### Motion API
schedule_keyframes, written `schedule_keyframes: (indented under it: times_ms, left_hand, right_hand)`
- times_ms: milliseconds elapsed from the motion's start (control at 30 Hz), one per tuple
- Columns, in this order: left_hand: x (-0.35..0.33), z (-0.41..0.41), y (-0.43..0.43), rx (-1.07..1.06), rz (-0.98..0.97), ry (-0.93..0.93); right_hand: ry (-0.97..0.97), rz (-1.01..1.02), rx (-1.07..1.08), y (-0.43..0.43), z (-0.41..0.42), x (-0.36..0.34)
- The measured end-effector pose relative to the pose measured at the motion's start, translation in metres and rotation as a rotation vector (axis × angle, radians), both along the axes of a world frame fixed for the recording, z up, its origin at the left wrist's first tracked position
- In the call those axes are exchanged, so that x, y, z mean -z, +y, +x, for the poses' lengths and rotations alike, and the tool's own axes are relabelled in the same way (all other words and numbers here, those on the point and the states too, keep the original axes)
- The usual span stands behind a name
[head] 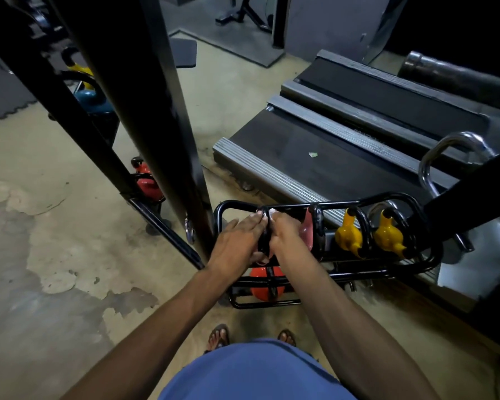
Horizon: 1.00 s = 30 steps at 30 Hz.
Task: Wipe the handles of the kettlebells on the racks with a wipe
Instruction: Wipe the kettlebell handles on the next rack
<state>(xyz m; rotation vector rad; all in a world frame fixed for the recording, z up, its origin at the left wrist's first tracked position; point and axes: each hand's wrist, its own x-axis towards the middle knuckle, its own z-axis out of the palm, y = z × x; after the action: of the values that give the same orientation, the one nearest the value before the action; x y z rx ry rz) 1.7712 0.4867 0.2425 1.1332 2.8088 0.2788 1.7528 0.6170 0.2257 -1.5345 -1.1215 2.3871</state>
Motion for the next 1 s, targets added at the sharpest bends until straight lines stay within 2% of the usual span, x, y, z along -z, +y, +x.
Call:
schedule_keyframes:
  times_ms: [67, 133, 233, 300, 400, 467, 533, 700, 800, 933, 1000]
  left_hand:
    - [0.000, 0.000, -0.001, -0.004, 0.001, -0.004]
    - [0.002, 0.000, -0.001, -0.004, -0.003, -0.006]
    - [0.002, 0.001, -0.002, -0.002, -0.016, 0.007]
    - [0.000, 0.003, -0.002, 0.003, -0.023, 0.018]
    - [-0.005, 0.012, 0.001, -0.001, -0.034, 0.117]
    - [-0.004, 0.019, 0.002, -0.002, -0.017, 0.158]
    - [0.003, 0.025, -0.001, -0.012, 0.007, 0.173]
    - [0.015, 0.045, -0.020, 0.027, 0.142, 0.137]
    - [0.019, 0.056, -0.031, 0.089, 0.179, 0.056]
    - [0.025, 0.063, -0.038, 0.123, 0.178, -0.001]
    - [0.027, 0.065, -0.041, 0.145, 0.168, -0.032]
  right_hand:
    - [-0.012, 0.286, -0.059, 0.000, -0.005, 0.007]
    - [0.024, 0.609, -0.271, 0.006, -0.008, 0.007]
    - [0.064, 1.058, -0.769, 0.026, -0.025, -0.003]
    - [0.048, 1.288, -1.168, 0.033, -0.038, -0.019]
    - [0.047, 1.508, -1.702, 0.026, -0.048, -0.040]
    - [0.064, 1.509, -1.884, 0.019, -0.045, -0.051]
    - [0.121, 1.532, -1.890, 0.021, -0.043, -0.060]
    - [0.274, 1.721, -1.572, 0.028, 0.000, -0.037]
    - [0.467, 1.801, -1.567, 0.036, 0.030, -0.019]
    - [0.411, 1.805, -1.350, 0.040, 0.030, -0.018]
    - [0.405, 1.906, -1.402, 0.026, 0.049, -0.018]
